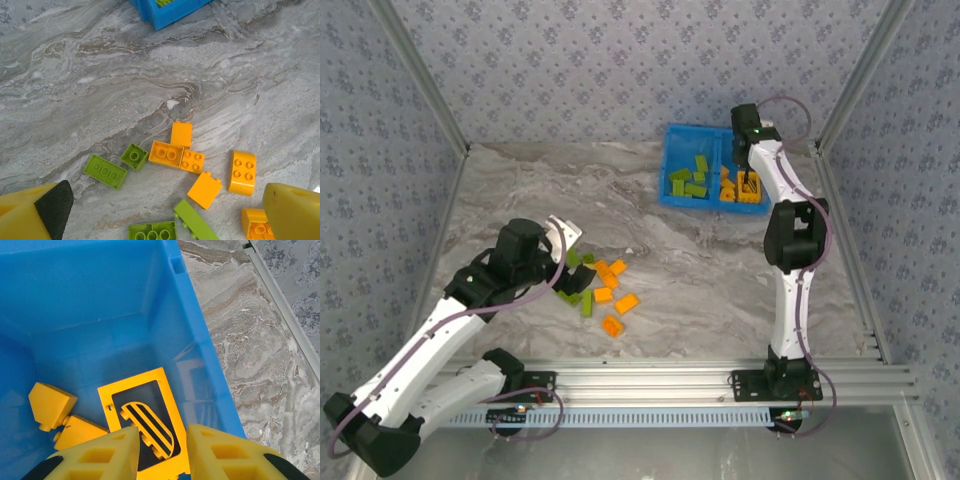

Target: Sort the legos into containers by color

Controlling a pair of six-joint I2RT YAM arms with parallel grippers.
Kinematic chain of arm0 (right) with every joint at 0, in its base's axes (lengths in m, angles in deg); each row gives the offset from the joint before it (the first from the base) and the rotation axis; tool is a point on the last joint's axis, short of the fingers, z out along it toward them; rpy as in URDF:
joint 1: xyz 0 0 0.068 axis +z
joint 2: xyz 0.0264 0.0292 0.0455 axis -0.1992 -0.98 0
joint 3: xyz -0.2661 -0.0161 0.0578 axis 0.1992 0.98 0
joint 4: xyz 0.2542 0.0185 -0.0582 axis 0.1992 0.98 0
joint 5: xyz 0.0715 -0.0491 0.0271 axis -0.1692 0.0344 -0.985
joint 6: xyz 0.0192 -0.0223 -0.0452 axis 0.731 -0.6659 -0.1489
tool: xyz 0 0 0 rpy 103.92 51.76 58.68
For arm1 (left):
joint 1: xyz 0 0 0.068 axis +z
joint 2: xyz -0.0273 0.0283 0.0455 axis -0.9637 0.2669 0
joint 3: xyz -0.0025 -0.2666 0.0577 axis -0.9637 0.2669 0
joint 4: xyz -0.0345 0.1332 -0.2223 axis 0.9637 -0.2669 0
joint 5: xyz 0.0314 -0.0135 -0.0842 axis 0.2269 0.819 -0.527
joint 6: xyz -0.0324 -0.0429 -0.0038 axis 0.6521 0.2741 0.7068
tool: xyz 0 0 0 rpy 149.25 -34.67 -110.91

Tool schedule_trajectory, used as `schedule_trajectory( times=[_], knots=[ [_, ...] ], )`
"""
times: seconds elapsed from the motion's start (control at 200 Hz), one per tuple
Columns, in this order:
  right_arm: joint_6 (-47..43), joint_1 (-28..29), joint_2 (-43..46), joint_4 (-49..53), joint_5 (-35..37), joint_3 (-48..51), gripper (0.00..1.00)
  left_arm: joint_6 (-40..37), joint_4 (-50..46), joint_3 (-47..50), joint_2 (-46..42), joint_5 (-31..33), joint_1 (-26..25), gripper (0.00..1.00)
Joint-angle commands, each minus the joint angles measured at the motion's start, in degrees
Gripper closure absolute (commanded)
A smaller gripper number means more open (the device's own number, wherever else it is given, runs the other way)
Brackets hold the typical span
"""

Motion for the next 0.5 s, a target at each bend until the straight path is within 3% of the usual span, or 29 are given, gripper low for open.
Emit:
schedule_trajectory(
  times=[0.0, 0.215, 0.38, 0.45, 0.495],
  knots=[
    [0.73, 0.41, 6.37, 1.31, -2.1, 3.85, 0.65, 3.42, 0.08, -1.23, 1.81, 3.98, 0.53, 0.01],
    [3.78, 3.46, 21.75, -4.91, -10.65, 22.41, 0.6, 29.17, -2.63, -5.02, 12.19, 18.91, 0.75, 0.01],
    [6.93, 8.81, 38.75, -12.77, -15.68, 39.94, 0.47, 39.87, -2.01, -6.24, 21.23, 16.74, 3.43, 0.03],
    [7.14, 11.95, 45.01, -15.67, -17.61, 46.05, 0.33, 43.32, -2.68, -7.42, 25.76, 16.05, 5.49, 0.06],
    [6.41, 14.01, 48.27, -17.51, -20.18, 49.22, 0.3, 45.51, -2.68, -7.81, 28.38, 14.99, 7.02, 0.1]
  ],
)
